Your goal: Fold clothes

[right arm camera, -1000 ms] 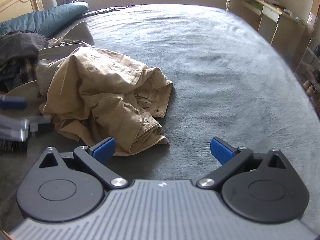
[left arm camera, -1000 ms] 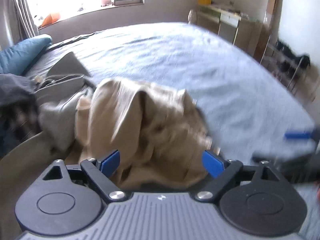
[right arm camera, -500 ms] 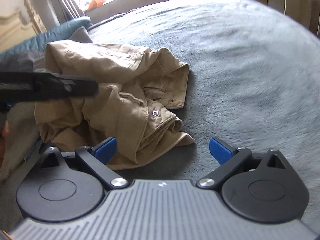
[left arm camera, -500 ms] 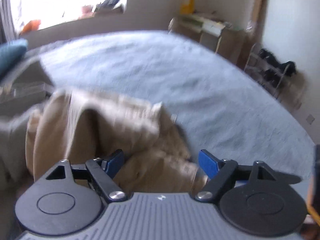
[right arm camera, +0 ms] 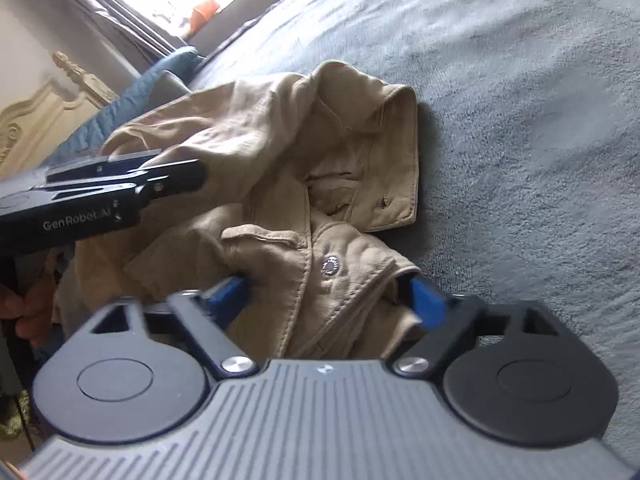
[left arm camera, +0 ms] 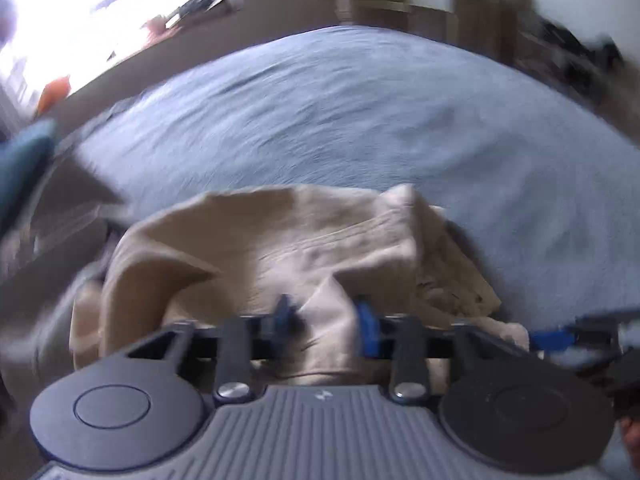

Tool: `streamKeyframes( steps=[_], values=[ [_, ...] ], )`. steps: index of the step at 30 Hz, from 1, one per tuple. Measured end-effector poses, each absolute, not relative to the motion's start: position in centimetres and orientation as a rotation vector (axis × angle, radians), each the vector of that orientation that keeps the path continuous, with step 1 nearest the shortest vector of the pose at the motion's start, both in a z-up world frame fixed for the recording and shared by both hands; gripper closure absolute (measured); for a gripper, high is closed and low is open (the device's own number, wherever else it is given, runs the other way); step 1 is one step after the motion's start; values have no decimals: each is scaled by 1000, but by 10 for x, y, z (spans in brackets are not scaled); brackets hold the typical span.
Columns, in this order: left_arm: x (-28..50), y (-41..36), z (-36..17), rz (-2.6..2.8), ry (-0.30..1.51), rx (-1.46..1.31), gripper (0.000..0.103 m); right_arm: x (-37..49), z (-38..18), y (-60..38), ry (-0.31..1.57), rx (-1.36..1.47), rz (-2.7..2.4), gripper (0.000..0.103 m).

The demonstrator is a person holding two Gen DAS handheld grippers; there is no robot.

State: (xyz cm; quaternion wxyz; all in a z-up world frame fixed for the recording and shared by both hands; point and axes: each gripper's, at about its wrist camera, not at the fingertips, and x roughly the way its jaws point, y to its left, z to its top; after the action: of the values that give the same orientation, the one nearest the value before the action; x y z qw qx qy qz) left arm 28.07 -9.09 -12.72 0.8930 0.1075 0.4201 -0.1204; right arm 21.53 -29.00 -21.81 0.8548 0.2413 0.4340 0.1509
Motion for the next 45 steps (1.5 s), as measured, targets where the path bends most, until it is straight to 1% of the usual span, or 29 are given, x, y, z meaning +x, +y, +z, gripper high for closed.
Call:
streamKeyframes(
  steps=[1,2,3,6,9,14,18,23,27,29,30,35,37,39,40,41,42,43,44,45],
  values=[
    [279,-80,-123,-232,880,167,86,213,-214,-287,911,487,311,42],
    [277,-71,-117,-221,880,130,90,209,-208,-285,906,474,304,55],
    [272,-68,-111,-220,872,114,91,204,-202,-284,901,466,298,66],
    [256,-61,-93,-236,850,88,94,187,-185,-290,887,500,297,80],
    [235,-63,-74,-274,835,87,95,169,-166,-295,864,540,313,83],
    [195,-66,-47,-339,858,-1,95,129,-130,-311,817,627,372,85],
    [157,-69,-24,-408,906,-114,96,85,-92,-332,808,634,404,86],
    [102,-73,3,-524,968,-377,98,16,-18,-364,817,579,410,86],
    [75,-74,-4,-522,979,-480,98,-23,39,-377,812,508,433,86],
    [75,-65,-25,-458,987,-474,98,-26,43,-370,841,453,466,86],
    [77,-59,-37,-422,994,-472,98,-26,42,-365,859,428,482,86],
    [87,-17,-93,-234,1040,-375,98,-8,-25,-320,985,337,562,85],
    [88,-1,-109,-207,1055,-335,96,-2,-55,-300,1018,381,589,85],
    [83,9,-112,-207,1036,-345,92,3,-81,-285,1057,472,595,82],
    [77,14,-109,-212,1014,-359,89,7,-92,-280,1077,522,591,82],
    [70,18,-103,-207,988,-370,80,9,-97,-276,1091,564,592,81],
    [63,21,-96,-203,964,-384,76,12,-102,-272,1104,606,592,81],
    [55,24,-91,-201,945,-405,66,14,-106,-269,1111,649,595,80],
    [48,27,-86,-199,926,-426,60,12,-104,-270,1102,695,607,73],
    [41,31,-81,-199,909,-447,58,10,-101,-271,1093,736,614,64]
  ],
)
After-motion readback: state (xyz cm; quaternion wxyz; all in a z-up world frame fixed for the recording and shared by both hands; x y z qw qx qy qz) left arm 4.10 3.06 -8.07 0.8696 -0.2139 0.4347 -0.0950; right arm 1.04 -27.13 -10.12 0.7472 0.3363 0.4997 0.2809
